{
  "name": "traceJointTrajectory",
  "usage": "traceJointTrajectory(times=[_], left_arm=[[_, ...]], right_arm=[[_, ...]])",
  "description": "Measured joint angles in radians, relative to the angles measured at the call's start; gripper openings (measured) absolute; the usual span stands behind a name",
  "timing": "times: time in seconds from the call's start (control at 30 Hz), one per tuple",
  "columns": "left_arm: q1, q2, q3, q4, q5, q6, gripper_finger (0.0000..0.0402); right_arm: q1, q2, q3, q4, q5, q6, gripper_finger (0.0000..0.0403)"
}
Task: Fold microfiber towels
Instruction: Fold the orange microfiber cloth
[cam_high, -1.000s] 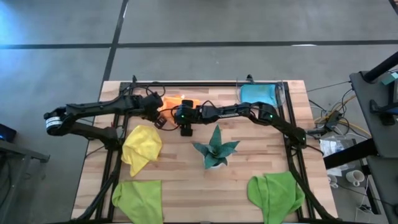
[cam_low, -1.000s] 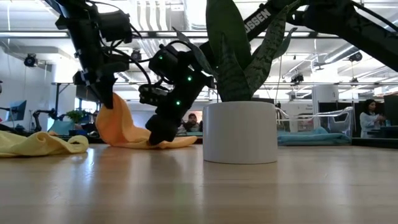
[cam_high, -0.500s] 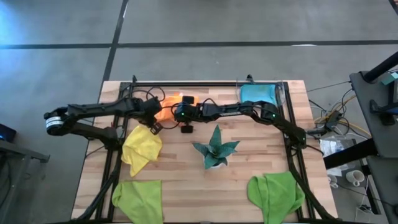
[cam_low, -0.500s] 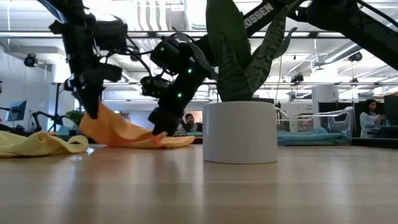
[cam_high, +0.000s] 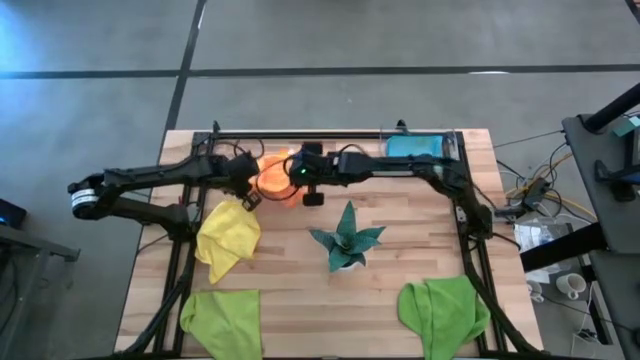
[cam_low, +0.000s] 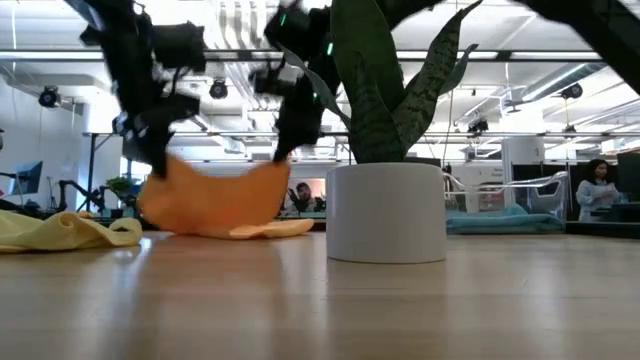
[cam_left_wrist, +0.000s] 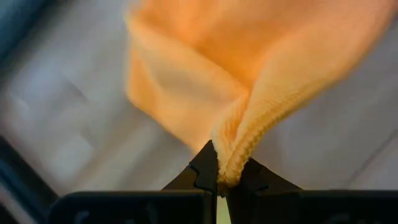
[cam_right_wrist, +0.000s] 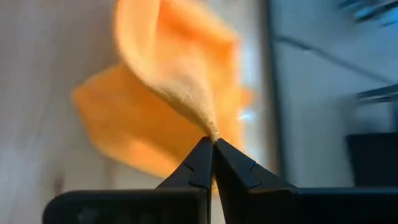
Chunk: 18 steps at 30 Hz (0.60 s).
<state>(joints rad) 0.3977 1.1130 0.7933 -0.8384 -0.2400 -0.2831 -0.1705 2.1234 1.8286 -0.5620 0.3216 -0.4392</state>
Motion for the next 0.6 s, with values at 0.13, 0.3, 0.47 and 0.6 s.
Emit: traceJointTrajectory(times=[0.13, 0.3, 0.47, 0.6], left_arm=[[0.0, -0.027, 0.13, -0.01, -0.045, 0.07, 0.0], [0.001, -0.035, 0.274, -0.026, -0.052, 0.174, 0.0], [0.03, -0.004, 0.373, 0.021, -0.159, 0.276, 0.0], [0.085, 0.036, 0.392, 0.133, -0.161, 0.343, 0.0]], right_arm=[[-0.001, -0.109, 0.0, 0.0, 0.073, -0.044, 0.0009], [-0.007, -0.229, 0.0, -0.007, 0.094, -0.135, 0.0009], [-0.078, -0.298, 0.002, 0.043, 0.159, -0.198, 0.0009], [-0.17, -0.293, 0.001, 0.064, 0.149, -0.217, 0.0009]])
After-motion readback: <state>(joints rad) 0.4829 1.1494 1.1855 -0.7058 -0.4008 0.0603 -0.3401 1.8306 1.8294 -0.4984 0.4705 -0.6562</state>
